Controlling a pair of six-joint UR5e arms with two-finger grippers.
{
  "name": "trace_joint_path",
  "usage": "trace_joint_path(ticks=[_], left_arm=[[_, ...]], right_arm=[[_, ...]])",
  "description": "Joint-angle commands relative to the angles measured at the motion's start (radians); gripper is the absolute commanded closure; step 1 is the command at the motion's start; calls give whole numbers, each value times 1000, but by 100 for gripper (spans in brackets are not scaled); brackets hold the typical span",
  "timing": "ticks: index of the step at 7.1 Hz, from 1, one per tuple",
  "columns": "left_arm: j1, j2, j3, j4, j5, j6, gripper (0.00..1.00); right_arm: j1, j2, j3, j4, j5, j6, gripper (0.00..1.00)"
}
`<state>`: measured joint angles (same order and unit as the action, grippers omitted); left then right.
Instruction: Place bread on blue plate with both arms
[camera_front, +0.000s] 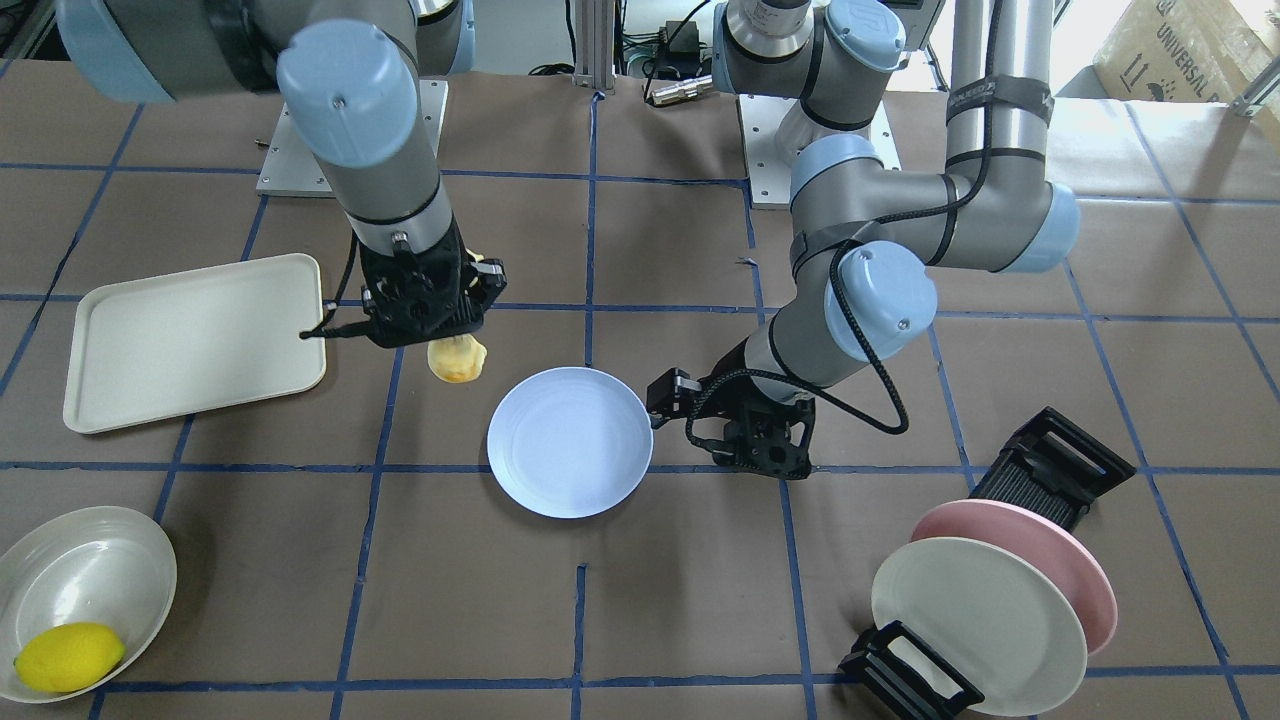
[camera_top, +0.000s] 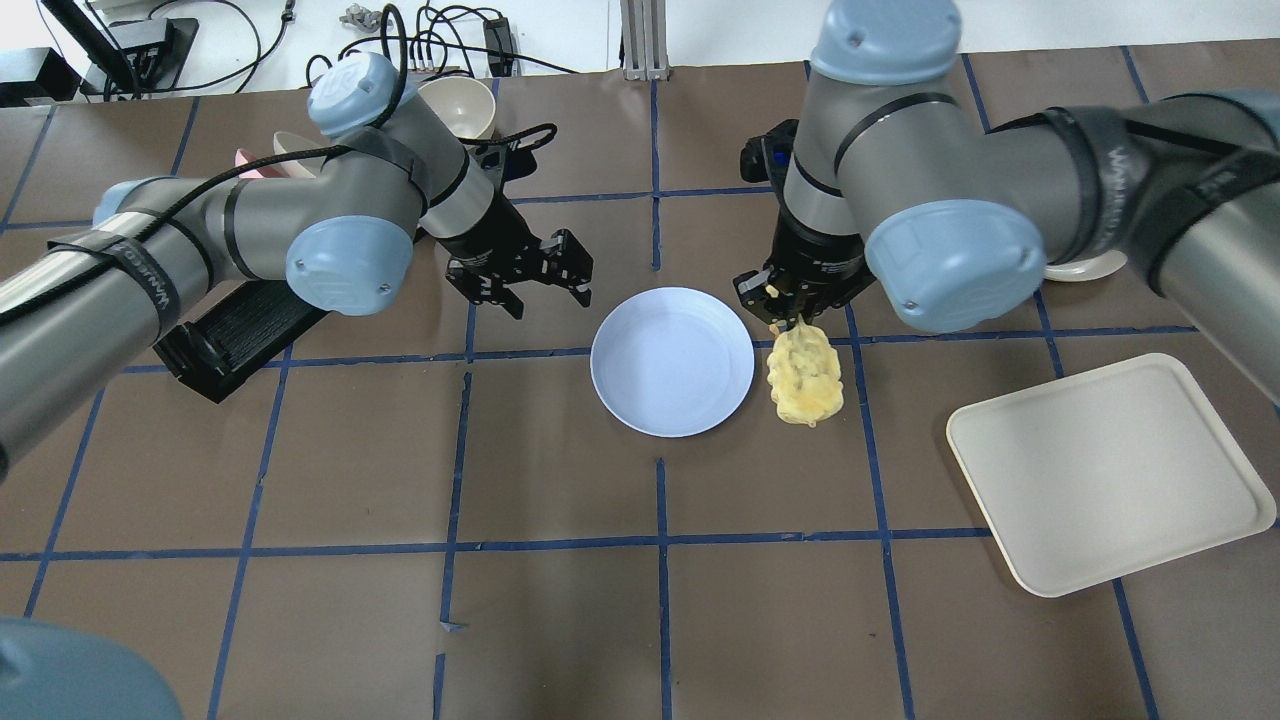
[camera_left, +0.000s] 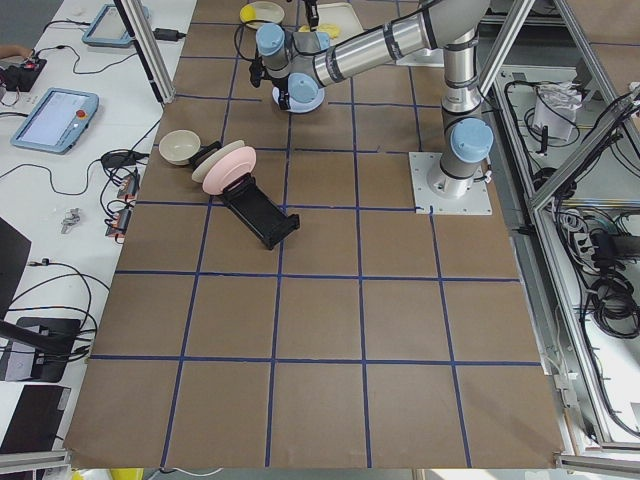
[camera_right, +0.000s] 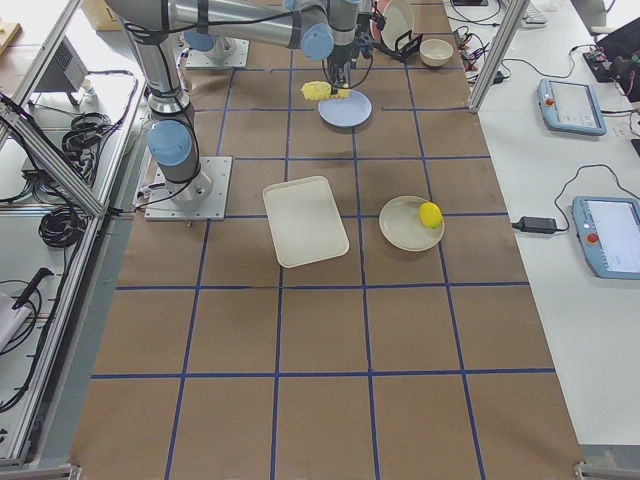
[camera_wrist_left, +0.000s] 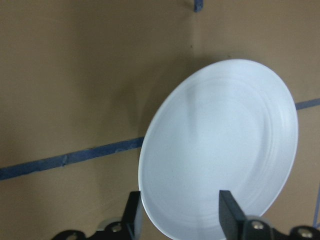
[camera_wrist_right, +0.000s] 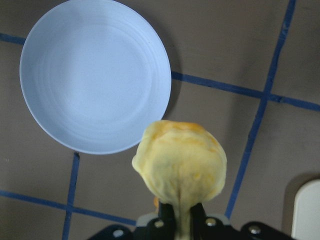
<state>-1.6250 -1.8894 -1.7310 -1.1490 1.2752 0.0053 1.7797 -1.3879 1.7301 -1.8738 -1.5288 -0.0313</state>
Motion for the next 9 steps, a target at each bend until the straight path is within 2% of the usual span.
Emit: trace_joint_path(ticks=[1, 3, 4, 5, 7, 9], left_arm=[[71, 142, 7, -133, 165, 12, 0], [77, 231, 57, -272, 283, 41, 0], [74, 246, 95, -335, 291, 41, 0], [71, 254, 135, -381, 291, 41, 0], [71, 265, 154, -405, 317, 42, 0], [71, 265, 157, -419, 322, 42, 0]], right_arm=[[62, 221, -70, -161, 3, 34, 86], [130, 370, -122, -304, -4, 94, 85], [135, 397, -148, -304, -13, 94, 70], [130, 398, -144, -306, -20, 82, 1], [130, 379, -153, -292, -19, 76, 0], [119, 298, -143, -245, -17, 70, 0]])
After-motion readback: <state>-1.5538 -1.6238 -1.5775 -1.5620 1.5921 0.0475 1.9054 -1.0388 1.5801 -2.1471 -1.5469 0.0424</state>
